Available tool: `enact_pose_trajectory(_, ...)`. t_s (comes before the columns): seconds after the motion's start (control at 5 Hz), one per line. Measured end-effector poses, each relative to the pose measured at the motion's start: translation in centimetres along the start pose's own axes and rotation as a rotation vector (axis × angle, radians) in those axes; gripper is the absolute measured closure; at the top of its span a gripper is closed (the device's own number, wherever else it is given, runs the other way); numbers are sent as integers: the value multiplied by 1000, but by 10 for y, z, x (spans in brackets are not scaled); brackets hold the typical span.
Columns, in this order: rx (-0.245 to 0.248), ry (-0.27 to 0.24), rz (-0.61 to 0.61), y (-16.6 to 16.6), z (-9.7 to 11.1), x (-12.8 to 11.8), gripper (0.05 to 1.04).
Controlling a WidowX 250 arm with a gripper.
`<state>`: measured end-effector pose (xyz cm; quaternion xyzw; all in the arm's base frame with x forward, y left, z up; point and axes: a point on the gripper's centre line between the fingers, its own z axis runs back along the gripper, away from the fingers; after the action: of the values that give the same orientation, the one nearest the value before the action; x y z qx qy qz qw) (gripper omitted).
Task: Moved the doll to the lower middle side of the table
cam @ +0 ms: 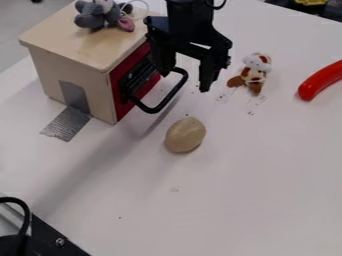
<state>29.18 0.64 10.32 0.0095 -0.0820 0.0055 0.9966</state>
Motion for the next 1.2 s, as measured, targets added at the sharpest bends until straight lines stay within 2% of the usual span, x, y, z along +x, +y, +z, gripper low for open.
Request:
enact_pose_trajectory(0.2,-1,29,0,0,-7,-4,87)
enact_pose_trajectory(0.4,-2,57,20,4,-25,21,87)
enact_pose_trajectory(0.6,0,59,43,10,-39,62,87)
enact_pose_trajectory(1.0,-37,31,106,22,-71,132,87)
enact_pose_trajectory(1.2,-56,32,99,15,-82,144,87)
